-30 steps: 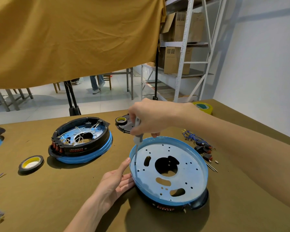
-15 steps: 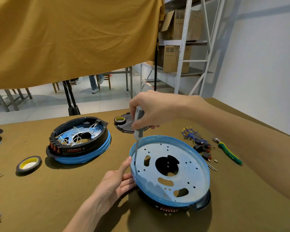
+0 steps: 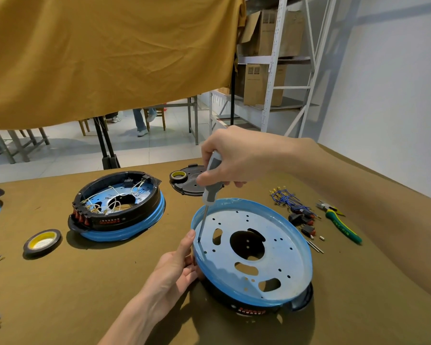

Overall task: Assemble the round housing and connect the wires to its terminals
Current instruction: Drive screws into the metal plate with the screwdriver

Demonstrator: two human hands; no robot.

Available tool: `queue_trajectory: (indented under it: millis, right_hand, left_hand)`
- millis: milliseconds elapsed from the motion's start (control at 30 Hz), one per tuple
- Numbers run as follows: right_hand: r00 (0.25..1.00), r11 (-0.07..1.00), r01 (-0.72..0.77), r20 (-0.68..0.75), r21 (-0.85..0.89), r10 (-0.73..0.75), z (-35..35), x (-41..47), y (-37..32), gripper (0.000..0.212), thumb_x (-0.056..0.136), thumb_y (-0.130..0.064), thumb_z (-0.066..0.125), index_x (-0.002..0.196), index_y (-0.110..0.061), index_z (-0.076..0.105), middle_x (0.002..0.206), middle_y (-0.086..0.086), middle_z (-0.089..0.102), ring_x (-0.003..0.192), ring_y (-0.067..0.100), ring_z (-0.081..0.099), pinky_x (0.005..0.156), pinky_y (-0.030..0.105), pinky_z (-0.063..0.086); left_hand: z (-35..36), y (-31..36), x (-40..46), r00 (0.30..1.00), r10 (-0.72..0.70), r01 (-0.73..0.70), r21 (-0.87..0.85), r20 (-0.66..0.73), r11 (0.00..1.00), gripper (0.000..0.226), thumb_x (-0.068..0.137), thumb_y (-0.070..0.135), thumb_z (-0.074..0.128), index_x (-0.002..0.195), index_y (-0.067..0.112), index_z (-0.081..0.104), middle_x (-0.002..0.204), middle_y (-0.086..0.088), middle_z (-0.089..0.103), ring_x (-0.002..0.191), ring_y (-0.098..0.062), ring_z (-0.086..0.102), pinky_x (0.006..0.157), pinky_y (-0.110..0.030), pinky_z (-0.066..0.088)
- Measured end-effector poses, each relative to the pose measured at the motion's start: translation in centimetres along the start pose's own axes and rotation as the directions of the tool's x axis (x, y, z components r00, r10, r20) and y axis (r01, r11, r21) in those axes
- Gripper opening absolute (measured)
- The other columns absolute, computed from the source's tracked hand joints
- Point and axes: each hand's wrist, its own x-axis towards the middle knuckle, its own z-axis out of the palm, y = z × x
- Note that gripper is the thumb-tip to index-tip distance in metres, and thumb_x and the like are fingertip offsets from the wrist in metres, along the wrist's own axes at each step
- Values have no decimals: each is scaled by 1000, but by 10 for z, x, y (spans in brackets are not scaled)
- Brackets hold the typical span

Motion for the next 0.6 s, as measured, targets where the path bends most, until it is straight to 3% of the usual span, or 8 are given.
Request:
queue_trajectory:
  millis: [100,200,267,400,467,600]
  right_hand:
    - [999,999,6,-37,-54,-8,5,2,0,35,95,-51,65,92,-16,64,68,-4,67,44,-8,57,39,10,42]
    - [995,998,-7,101,57,1,-2,-2,0,32,91,-43,74,106,-21,56,79,-1,71,52,3,65,47,16,50]
    - [993,997,21,112,75,-29,-3,-4,1,27,88,-33,79,102,-21,58,78,1,71,53,6,66,48,18,51]
    - [998,997,64,-14,-30,-64,5,-2,-4,29,92,-44,72,94,-16,65,70,-6,65,43,-7,58,38,8,39]
    - [997,997,69,33,-33,-68,2,-2,-5,32,91,-47,72,102,-18,63,74,-10,64,48,-12,57,40,7,39]
    - [988,997,68,140,24,-71,-4,-3,-5,30,88,-34,80,106,-19,61,80,-3,68,52,3,65,46,15,48]
  left_hand:
    - [-1,0,1,1000,3,-3,5,-7,1000,78,61,51,88,119,4,64,108,-16,78,100,-28,76,90,-44,57]
    - [-2,-1,3,1000,8,-8,12,-6,1000,76,62,52,88,117,5,64,107,-15,78,99,-28,76,89,-43,57]
    - [-3,-2,4,1000,7,-7,3,-9,1000,77,61,51,88,117,4,64,107,-16,78,99,-28,77,88,-43,57]
    - [-4,-3,4,1000,15,-15,4,-6,1000,88,53,55,94,118,4,63,107,-15,78,99,-27,77,88,-43,58]
    - [-3,-3,5,1000,19,-18,13,-10,1000,98,41,60,99,116,6,64,106,-15,78,98,-27,77,86,-42,59]
    - [-2,-5,7,1000,21,-21,-2,-12,1000,102,34,62,99,115,8,65,104,-13,79,98,-26,77,89,-43,58]
